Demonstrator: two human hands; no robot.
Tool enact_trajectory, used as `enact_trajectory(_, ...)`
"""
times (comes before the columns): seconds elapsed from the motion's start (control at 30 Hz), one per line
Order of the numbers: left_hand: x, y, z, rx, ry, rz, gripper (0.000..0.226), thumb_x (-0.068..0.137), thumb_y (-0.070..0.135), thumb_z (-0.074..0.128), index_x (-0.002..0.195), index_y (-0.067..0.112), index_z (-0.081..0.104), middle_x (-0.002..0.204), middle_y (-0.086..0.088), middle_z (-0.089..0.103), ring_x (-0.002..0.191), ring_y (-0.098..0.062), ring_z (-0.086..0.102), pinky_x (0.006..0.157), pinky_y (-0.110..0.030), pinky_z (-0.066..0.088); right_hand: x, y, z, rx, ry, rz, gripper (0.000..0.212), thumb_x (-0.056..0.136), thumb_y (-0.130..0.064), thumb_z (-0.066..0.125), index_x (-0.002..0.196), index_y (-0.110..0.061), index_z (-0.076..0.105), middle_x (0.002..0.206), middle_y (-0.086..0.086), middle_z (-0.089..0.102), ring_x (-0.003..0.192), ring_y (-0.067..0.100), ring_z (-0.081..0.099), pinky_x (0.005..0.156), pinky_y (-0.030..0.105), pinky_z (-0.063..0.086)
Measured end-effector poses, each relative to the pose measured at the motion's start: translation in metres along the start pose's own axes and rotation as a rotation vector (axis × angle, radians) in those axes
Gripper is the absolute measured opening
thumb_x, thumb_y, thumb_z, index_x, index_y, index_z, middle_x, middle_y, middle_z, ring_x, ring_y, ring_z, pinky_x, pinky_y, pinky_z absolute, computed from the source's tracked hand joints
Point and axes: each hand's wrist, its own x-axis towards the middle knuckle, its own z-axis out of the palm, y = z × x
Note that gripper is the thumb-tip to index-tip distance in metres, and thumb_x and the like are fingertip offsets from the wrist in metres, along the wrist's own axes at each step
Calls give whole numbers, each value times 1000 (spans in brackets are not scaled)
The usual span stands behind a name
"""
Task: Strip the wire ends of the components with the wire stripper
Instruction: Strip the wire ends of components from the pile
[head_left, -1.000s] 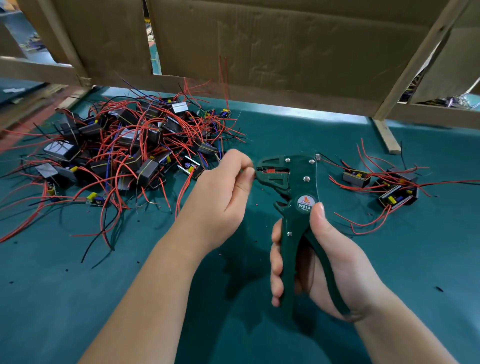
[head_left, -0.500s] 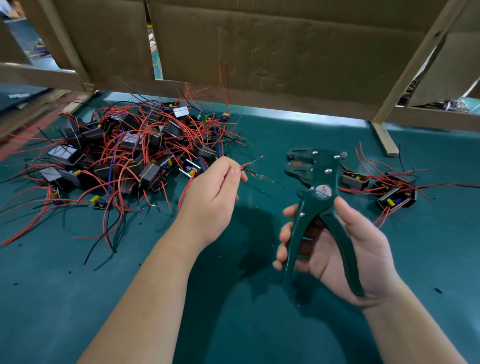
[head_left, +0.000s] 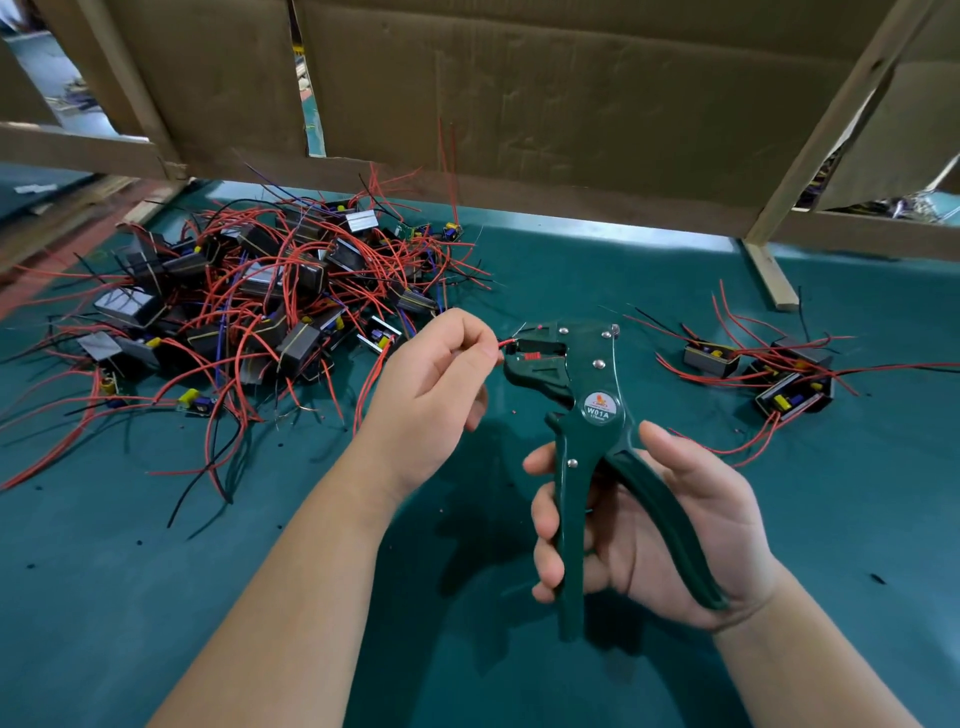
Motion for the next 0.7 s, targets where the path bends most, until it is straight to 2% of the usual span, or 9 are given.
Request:
enact_trajectory(0.17,0,0,1,-50,2,7,17,94,22,38,82,12,44,46,12,30,40,-10,29,43,-19,33,1,1,-1,-13,-3,26,61,84,-45,65,122,2,58,97,24,61,82,40,62,83,53,51)
enact_trajectory(0.3,-1,-1,1,-8,-68,16,17,95,25,35,84,14,40,46,12,31,39,-12,32,44,-20,33,2,2,-1,6,1,-9,60,82,-42,67,121,2,59,99,25,61,82,41,62,83,54,52)
enact_trajectory(0.4,-2,-2,1,26,-126,7,16,94,24,35,83,16,40,50,12,35,41,-14,34,45,-20,32,6,6,2,29,78,-161,57,73,-36,77,116,1,64,111,24,62,80,39,64,79,53,54)
enact_trajectory(0.5,-2,-3,1,41,-195,-79,15,91,27,39,78,22,44,53,10,34,43,-13,31,43,-22,30,9,6,5,-2,195,-352,60,65,-32,83,114,-1,67,126,20,59,78,37,65,75,52,54)
enact_trajectory(0.57,-3,-5,3,108,-249,-131,15,89,31,41,76,26,45,52,7,35,43,-14,32,43,-23,29,8,4,4,-28,219,-399,65,65,-32,83,119,0,65,123,21,59,79,37,65,76,52,54)
enact_trajectory(0.7,-4,-8,8,250,-297,-80,12,93,27,50,81,24,50,46,9,49,39,-7,43,45,-15,34,7,3,4,-112,241,-372,72,68,-32,82,127,3,59,98,22,64,80,39,64,78,52,53)
